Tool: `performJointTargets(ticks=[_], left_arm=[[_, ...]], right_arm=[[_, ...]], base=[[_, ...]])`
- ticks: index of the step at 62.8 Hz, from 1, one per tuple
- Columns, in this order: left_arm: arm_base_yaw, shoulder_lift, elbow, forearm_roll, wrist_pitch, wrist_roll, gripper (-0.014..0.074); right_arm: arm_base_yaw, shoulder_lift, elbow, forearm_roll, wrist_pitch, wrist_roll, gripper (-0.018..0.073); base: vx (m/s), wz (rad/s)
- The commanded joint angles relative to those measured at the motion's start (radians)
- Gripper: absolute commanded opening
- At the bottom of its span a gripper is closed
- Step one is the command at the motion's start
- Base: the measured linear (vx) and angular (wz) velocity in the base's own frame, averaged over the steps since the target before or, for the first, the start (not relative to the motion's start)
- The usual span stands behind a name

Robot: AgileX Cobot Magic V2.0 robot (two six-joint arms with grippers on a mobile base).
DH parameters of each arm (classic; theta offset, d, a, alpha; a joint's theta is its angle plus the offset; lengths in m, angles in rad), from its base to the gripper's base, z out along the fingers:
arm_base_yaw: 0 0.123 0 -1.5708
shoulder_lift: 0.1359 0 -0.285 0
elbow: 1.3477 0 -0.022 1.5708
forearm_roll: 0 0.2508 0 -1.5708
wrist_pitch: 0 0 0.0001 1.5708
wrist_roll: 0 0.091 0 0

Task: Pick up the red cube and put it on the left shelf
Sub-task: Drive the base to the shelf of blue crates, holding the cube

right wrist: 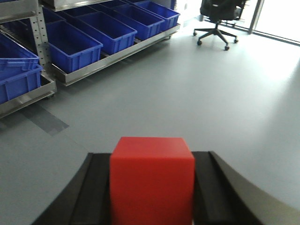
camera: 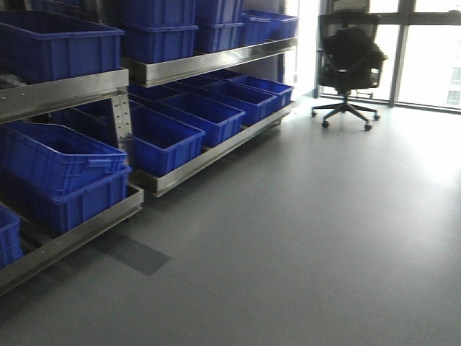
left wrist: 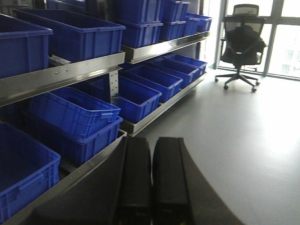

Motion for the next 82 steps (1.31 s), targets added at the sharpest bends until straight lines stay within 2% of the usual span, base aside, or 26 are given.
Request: performJointTargets(ticks=[1,29,66,82], left_arm=[[-0.001,-0.012,0.024,-0.004,-0.089,-0.005,0.0102],[-0.001,-0.012,0.024,-0.004,-0.089,-0.005,0.0102],[-0.001,-0.012,0.024,-0.004,-0.089,-0.005,0.0102],[-0.001,-0.012,0.024,-0.004,-0.089,-0.005,0.0102]], right_arm=[[0.0,0.016,-0.025,-0.027,-0.088,-0.008,0.0065],[0.0,0.016,-0.025,-0.027,-0.088,-0.008,0.0065],[0.002,0.016,-0.025,-0.029,-0.087,-0.008,0.0065],[0.002,0.016,-0.025,-0.029,-0.088,-0.008,0.0065]], base=[[0.71,0.56],[0.65,0.58],[0.55,0.82],[0.39,0.44]])
